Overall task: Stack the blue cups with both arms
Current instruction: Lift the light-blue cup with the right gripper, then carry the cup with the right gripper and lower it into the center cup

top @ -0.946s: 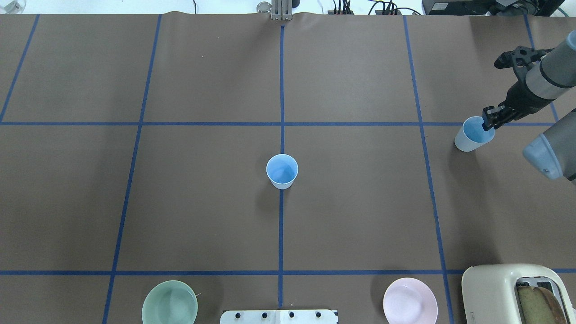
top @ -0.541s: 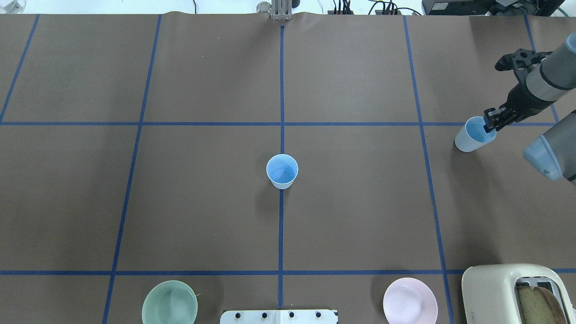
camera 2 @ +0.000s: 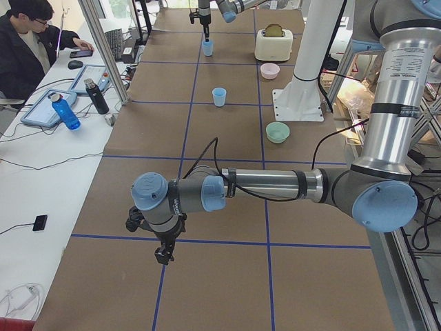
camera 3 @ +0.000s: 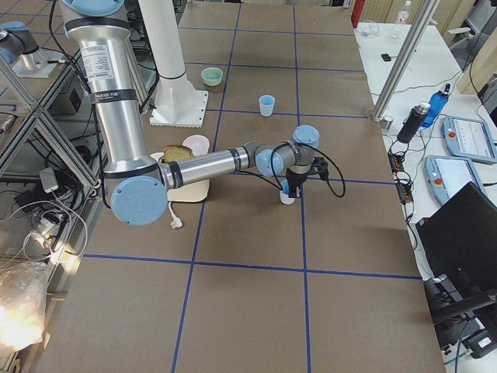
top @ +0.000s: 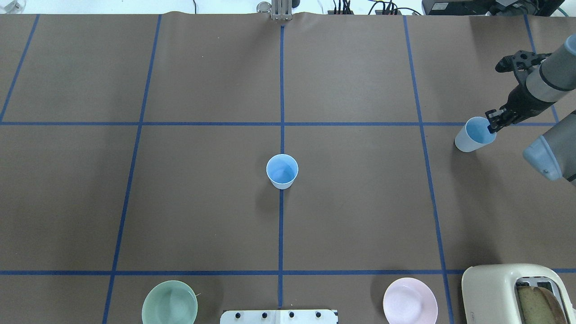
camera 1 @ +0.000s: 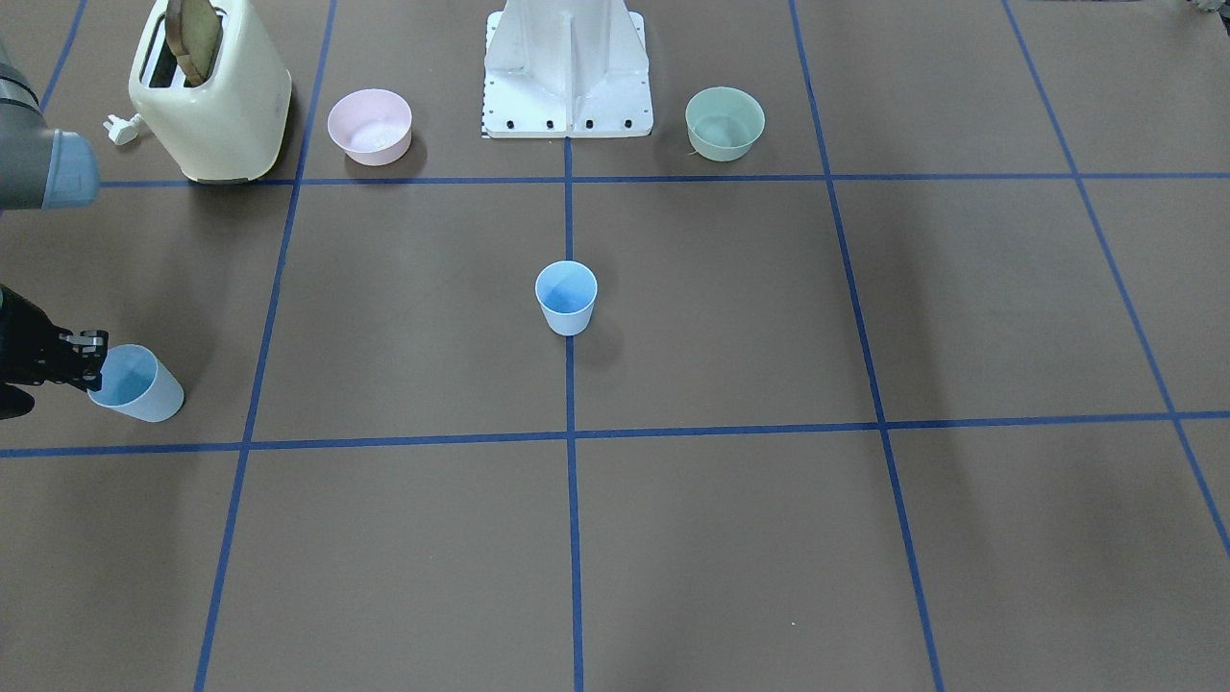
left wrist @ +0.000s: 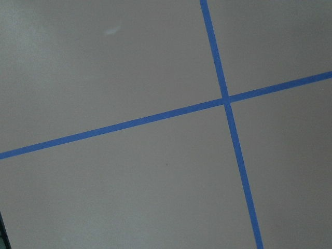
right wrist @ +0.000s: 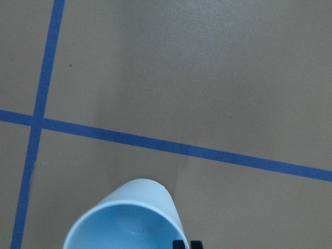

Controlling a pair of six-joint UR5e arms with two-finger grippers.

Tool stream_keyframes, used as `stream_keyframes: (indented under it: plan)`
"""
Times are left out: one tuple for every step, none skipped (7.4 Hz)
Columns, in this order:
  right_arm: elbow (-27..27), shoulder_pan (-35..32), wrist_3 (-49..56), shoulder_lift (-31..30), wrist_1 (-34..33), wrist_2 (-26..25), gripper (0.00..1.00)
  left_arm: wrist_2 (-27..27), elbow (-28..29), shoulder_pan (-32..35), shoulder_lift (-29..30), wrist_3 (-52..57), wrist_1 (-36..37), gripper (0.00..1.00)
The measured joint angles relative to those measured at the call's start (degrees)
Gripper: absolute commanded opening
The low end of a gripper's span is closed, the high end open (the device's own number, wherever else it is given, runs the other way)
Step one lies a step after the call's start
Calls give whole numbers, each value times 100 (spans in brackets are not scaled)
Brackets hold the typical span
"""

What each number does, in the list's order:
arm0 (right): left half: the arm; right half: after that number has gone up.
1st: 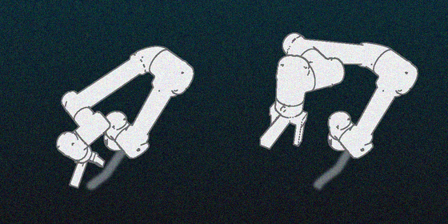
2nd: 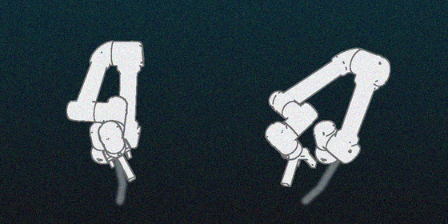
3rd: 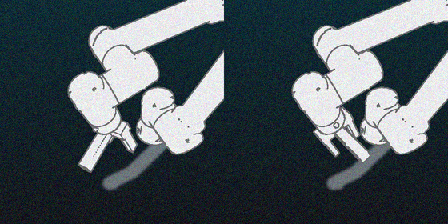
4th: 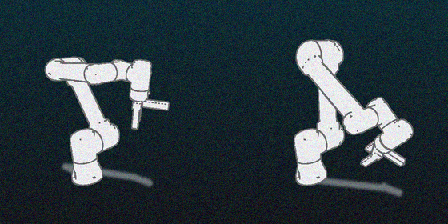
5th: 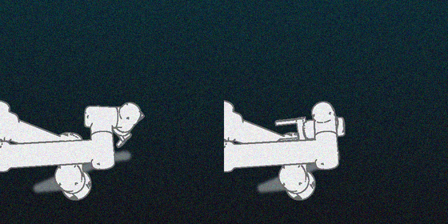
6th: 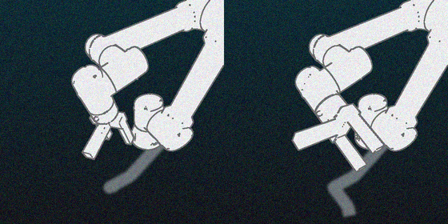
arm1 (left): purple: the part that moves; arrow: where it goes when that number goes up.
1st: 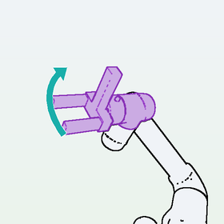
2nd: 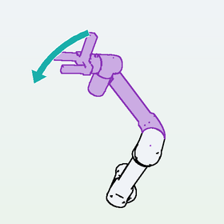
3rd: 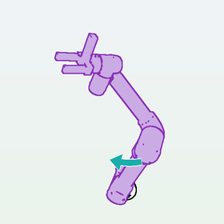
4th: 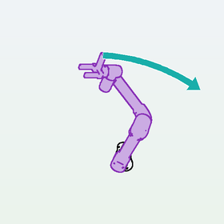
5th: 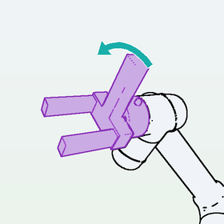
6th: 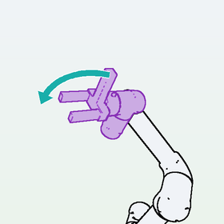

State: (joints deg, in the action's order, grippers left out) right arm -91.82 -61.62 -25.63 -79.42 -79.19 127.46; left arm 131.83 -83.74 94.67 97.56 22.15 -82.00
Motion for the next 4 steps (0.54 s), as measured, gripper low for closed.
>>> stream_keyframes:
  plan:
    - [-56, -6, -10, 11, 0, 12, 0, 0, 4, -1, 0, -2, 1, 98]
    - [-184, -11, -53, 38, -8, 43, 0, 2, 3, -1, 0, -72, 5, 98]
    - [-352, -14, -213, 103, -34, 113, 0, 29, -58, -1, 0, -368, 7, 98]
    - [-536, -15, -562, 217, -61, 219, 0, 86, -175, -2, 0, -795, 8, 98]
